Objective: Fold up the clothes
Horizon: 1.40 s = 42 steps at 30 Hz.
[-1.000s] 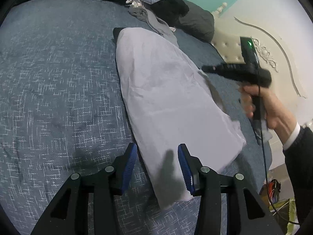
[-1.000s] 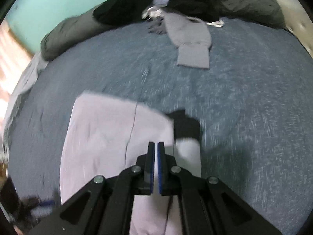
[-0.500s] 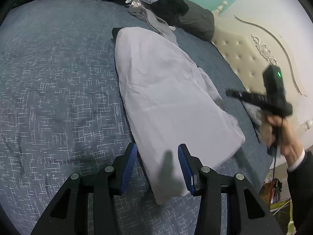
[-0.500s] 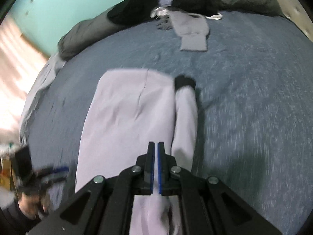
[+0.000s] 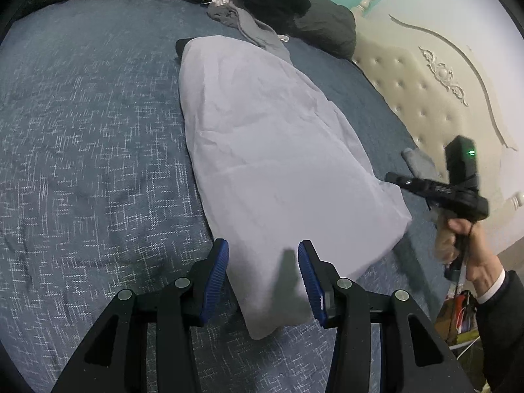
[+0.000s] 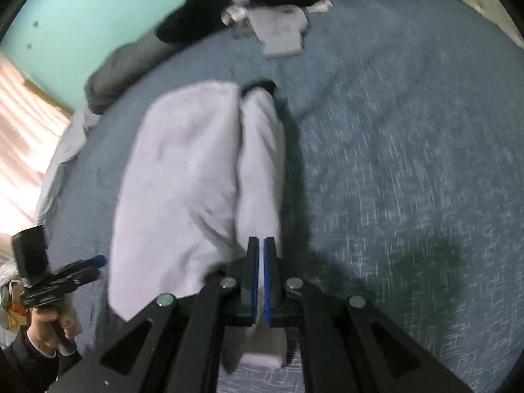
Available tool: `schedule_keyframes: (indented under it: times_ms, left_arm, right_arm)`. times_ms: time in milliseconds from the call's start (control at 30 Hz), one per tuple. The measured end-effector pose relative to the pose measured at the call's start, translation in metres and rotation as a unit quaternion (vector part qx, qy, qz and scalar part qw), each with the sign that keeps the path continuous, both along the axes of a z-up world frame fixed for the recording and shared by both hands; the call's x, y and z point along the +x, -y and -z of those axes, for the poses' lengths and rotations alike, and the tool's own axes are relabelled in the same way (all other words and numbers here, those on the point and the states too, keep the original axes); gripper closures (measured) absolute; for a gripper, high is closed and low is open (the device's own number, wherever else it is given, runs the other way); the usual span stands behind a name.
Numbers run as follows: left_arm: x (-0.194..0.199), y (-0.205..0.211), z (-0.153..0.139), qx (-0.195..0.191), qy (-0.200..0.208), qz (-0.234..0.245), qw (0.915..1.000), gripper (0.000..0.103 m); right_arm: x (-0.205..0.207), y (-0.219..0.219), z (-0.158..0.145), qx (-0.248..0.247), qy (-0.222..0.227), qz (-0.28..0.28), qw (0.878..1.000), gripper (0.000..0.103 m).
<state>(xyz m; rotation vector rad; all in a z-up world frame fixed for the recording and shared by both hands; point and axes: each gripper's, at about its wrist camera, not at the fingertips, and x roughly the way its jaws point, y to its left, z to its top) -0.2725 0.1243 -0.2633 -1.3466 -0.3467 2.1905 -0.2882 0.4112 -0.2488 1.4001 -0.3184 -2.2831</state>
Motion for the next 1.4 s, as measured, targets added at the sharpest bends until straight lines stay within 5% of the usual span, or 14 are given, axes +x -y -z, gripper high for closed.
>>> schedule_keyframes:
  times_ms: [167,433,600,733,867,1033,1267,1400]
  left_arm:
    - [-0.004,-0.005,0.003,0.003,0.002,-0.001,1.0000,0.055]
    - [0.000,0.000,0.014,-0.012,0.011,-0.006,0.9998,0.055]
    - [0.000,0.009,0.010,-0.009,0.009,-0.012,0.9998,0.055]
    - [-0.001,0.006,0.006,-0.006,0.005,-0.011,0.9999,0.055]
    - [0.001,0.002,0.010,-0.005,0.007,-0.009,0.9999,0.055]
    - [0.005,0.001,0.018,-0.010,0.018,-0.006,0.9998,0.055]
    - [0.005,0.005,0.026,-0.006,0.028,-0.005,0.9996,0.055]
    - [0.005,0.009,0.033,0.013,0.038,-0.010,0.9991,0.054]
  right_arm:
    - [0.017,0.034,-0.002,0.011,-0.002,-0.063,0.998,0.103]
    - [0.015,0.015,0.033,0.042,0.056,-0.004,0.998,0.103]
    - [0.026,0.005,0.007,0.016,0.020,0.023,0.999,0.102]
    - [0.037,0.019,-0.018,0.008,-0.015,-0.008,1.000,0.102]
    - [0.028,0.049,0.001,0.039,0.009,-0.055,0.998,0.102]
    - [0.020,0.044,0.036,0.039,0.049,-0.032,0.998,0.103]
    - [0.034,0.046,0.021,0.022,0.030,-0.027,0.999,0.103]
    - [0.025,0.046,0.044,0.047,0.054,-0.031,0.997,0.103]
